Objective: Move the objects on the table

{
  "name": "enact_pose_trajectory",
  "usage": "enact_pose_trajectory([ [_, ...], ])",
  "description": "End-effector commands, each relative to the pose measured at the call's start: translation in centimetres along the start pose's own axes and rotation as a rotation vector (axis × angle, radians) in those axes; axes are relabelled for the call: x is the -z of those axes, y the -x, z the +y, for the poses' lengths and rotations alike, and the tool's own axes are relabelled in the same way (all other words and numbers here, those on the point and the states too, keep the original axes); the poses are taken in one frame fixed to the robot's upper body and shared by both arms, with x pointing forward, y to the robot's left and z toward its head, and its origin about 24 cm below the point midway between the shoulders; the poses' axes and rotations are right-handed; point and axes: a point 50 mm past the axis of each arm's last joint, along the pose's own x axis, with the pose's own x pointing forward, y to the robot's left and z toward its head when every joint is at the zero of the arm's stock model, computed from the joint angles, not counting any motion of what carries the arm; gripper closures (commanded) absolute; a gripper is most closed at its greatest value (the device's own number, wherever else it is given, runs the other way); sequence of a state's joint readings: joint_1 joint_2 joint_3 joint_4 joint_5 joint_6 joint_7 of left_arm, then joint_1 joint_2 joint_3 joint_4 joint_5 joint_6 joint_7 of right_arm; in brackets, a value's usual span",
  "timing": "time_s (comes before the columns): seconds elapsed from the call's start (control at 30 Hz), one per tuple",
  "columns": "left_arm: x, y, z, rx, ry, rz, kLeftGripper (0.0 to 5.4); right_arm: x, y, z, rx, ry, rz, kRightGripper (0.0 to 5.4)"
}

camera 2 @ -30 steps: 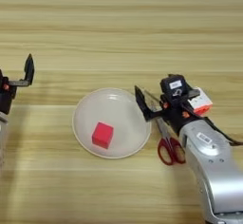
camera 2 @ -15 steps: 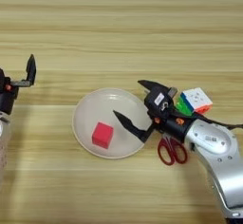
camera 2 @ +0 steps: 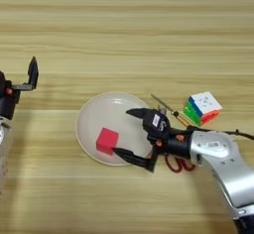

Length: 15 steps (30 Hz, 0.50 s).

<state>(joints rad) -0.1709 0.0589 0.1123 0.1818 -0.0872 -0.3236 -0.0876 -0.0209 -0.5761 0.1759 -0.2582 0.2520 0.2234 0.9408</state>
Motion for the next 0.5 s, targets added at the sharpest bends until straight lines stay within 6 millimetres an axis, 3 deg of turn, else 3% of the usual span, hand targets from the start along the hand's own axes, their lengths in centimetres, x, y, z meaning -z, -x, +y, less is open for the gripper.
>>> enact_pose_trajectory([
  [0.03,-0.1,0.1,-0.2,0.000,-0.003,-0.002,0.00,-0.2,-1.0,-0.6,0.027,0.004,0.004,0.02],
  [0.5,0.0,0.0,-0.5,-0.004,0.003,-0.002,0.00,1.0,-2.3,-0.2,0.010,-0.029,0.094,0.02],
])
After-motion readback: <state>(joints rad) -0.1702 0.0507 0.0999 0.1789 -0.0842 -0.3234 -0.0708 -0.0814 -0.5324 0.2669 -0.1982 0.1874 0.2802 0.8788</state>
